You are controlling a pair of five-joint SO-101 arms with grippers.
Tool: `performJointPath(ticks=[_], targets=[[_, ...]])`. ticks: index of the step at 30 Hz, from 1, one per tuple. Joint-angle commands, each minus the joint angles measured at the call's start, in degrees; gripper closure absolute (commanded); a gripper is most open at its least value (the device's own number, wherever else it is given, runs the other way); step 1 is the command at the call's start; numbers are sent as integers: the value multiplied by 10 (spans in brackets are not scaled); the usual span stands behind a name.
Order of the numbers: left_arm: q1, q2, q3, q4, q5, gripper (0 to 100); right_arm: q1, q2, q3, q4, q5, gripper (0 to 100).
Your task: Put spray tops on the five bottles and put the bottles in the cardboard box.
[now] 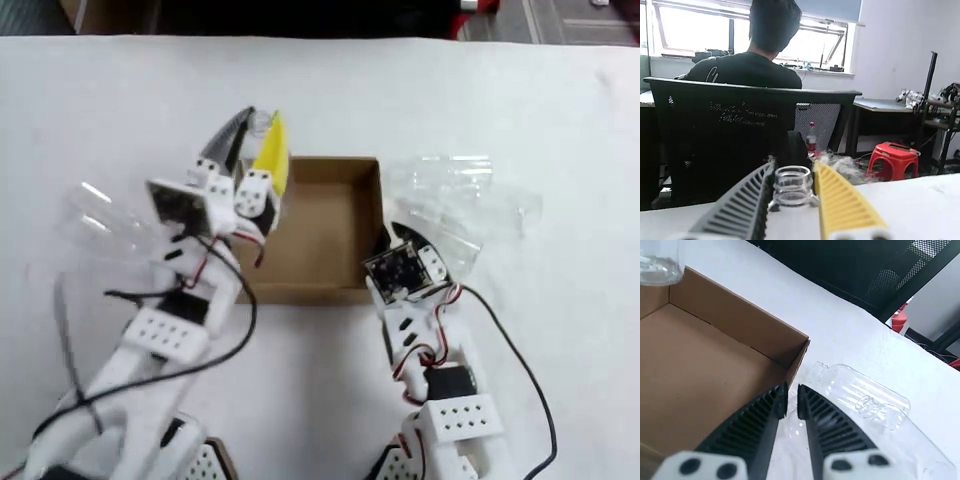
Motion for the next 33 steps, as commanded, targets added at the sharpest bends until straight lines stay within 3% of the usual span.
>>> performJointPath(ticks=[1,6,10,16,33], targets=[[1,140,-5,-155,-68,976,3,4,6,-12,7,974],[-39,324,-55,-323,-80,976,3,4,6,-12,7,974],[-71,458,-120,-369,-35,976,3,4,6,-13,7,974],[-41,531,-98,-483,-4,976,2,4,6,-15,7,974],[-57,625,-191,-486,-4,976,3,4,5,-20,7,974]])
